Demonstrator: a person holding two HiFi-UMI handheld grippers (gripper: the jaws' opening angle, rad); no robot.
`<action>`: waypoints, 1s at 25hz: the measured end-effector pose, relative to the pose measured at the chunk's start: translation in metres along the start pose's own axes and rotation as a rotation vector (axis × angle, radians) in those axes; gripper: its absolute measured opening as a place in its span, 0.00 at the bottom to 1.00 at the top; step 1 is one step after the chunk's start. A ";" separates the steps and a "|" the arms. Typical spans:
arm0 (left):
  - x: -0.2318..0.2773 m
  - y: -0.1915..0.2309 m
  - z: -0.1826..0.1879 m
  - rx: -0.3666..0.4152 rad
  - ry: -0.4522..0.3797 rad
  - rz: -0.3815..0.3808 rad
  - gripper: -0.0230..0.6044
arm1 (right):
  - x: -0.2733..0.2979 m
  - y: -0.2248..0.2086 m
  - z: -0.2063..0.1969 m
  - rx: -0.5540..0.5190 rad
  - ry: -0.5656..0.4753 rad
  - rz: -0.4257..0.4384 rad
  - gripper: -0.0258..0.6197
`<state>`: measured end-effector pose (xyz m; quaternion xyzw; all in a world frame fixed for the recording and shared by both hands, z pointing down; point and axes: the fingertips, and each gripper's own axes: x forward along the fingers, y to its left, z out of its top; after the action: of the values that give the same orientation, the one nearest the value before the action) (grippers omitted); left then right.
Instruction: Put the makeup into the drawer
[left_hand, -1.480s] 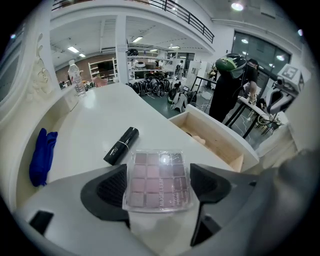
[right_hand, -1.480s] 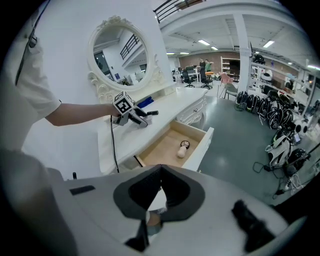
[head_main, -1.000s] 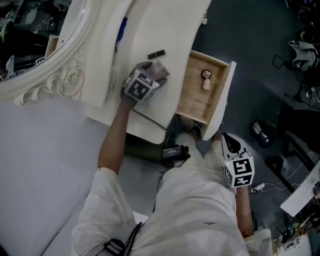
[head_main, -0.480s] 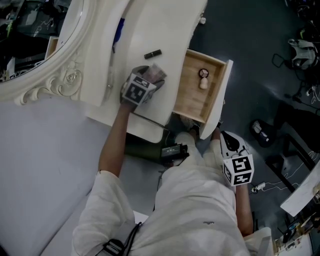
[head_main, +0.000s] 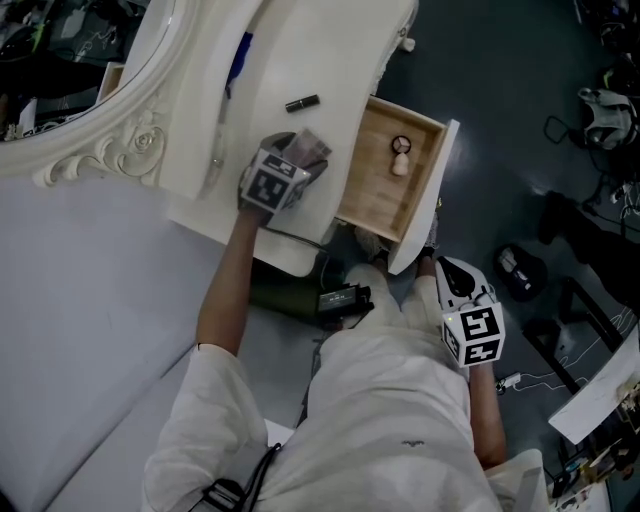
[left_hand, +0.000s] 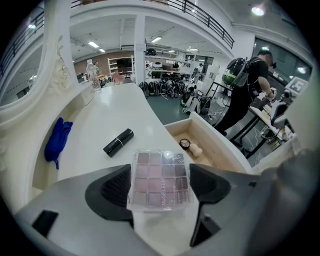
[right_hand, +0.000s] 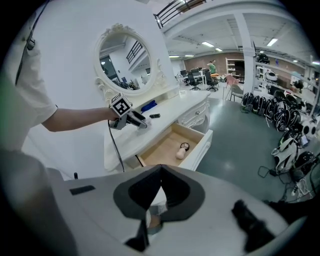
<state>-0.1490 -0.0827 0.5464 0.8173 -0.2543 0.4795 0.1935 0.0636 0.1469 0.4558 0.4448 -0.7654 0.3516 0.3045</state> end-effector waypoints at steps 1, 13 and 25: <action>-0.002 -0.004 0.001 -0.005 0.000 0.005 0.63 | -0.002 -0.002 0.001 -0.007 -0.003 0.007 0.06; 0.003 -0.087 0.012 -0.079 0.025 -0.003 0.63 | -0.022 -0.050 -0.006 -0.070 0.003 0.084 0.06; 0.045 -0.164 0.023 -0.133 0.023 -0.036 0.63 | -0.025 -0.087 -0.021 -0.122 0.057 0.154 0.06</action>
<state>-0.0165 0.0244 0.5632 0.8015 -0.2687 0.4673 0.2587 0.1555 0.1440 0.4716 0.3554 -0.8083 0.3392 0.3247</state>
